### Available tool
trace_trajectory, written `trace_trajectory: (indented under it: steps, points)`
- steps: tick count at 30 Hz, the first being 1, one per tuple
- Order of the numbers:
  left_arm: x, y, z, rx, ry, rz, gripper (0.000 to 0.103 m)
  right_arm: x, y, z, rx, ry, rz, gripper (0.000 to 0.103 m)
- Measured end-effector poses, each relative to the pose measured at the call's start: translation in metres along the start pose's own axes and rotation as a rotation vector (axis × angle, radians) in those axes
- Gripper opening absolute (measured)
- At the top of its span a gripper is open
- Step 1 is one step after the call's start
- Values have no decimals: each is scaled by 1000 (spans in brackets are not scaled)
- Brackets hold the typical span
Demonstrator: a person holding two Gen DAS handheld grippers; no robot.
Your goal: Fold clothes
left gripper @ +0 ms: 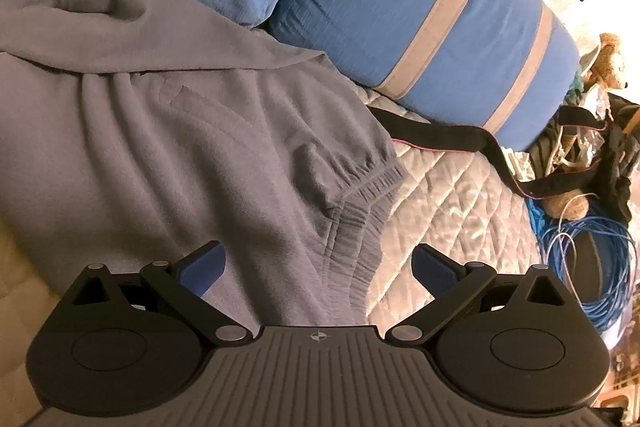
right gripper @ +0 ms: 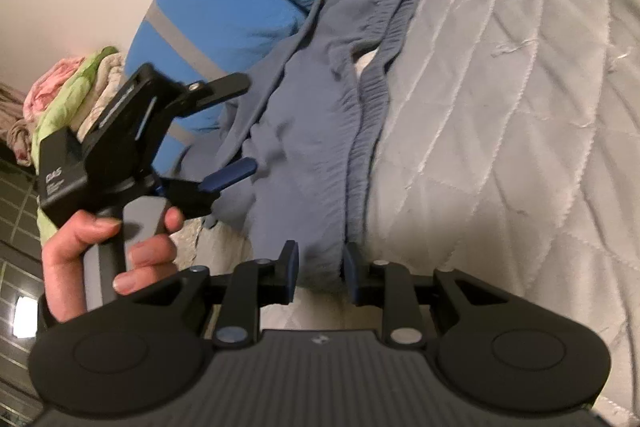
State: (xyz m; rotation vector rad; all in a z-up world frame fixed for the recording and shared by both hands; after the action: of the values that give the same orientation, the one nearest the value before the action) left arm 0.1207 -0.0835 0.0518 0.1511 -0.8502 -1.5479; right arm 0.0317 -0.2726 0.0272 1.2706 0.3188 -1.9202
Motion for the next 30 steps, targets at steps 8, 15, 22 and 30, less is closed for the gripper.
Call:
trace_trajectory:
  steps: [8, 15, 22, 30]
  points:
    - [-1, 1, -5, -15, -6, -1, 101, -9, 0, -25, -50, -1, 29, 28]
    - [6, 5, -2, 2, 4, -69, 101, -19, -7, -32, -47, -85, 92, 4]
    - [56, 19, -11, 85, 138, -491, 101, -12, -6, -25, -56, -92, 79, 4]
    - [131, 26, -91, 14, 292, -939, 100, -13, -5, -28, -66, -95, 74, 4]
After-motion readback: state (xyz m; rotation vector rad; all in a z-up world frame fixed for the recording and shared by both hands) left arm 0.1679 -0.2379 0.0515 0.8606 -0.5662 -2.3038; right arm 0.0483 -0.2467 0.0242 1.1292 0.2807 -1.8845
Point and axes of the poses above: each gripper's, at about its wrist camera, not at the fingertips, and z roughly against the way its jaws point, x to its right, y to its top, the point moved 2 cm from there along -z, roughly the way its jaws point, and after that the axes turned 8 degrees about -z, right-handed, at the moved point
